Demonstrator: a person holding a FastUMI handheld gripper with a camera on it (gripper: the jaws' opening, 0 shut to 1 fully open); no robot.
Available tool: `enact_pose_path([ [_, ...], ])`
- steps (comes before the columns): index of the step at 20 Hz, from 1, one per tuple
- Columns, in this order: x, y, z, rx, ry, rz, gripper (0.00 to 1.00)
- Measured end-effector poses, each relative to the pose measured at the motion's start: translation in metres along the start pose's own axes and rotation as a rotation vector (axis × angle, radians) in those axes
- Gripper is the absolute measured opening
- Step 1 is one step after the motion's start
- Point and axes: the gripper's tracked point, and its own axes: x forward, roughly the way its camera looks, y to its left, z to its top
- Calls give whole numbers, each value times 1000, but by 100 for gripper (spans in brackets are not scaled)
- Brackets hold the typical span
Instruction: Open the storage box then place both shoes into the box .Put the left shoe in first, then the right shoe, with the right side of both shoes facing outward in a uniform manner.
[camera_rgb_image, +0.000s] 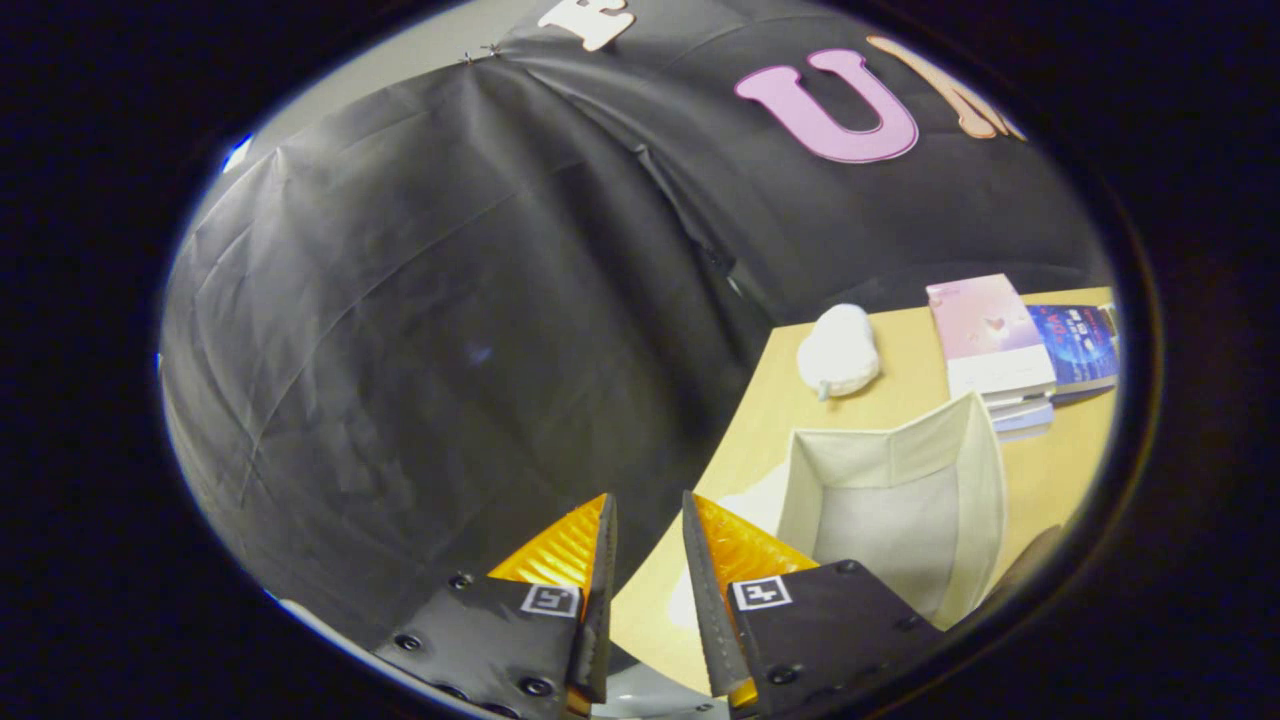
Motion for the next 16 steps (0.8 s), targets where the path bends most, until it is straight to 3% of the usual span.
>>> enact_pose_path([
  [9, -61, -132, 26, 31, -115, -257, 41],
  [16, -125, -212, 20, 98, -178, -428, 41],
])
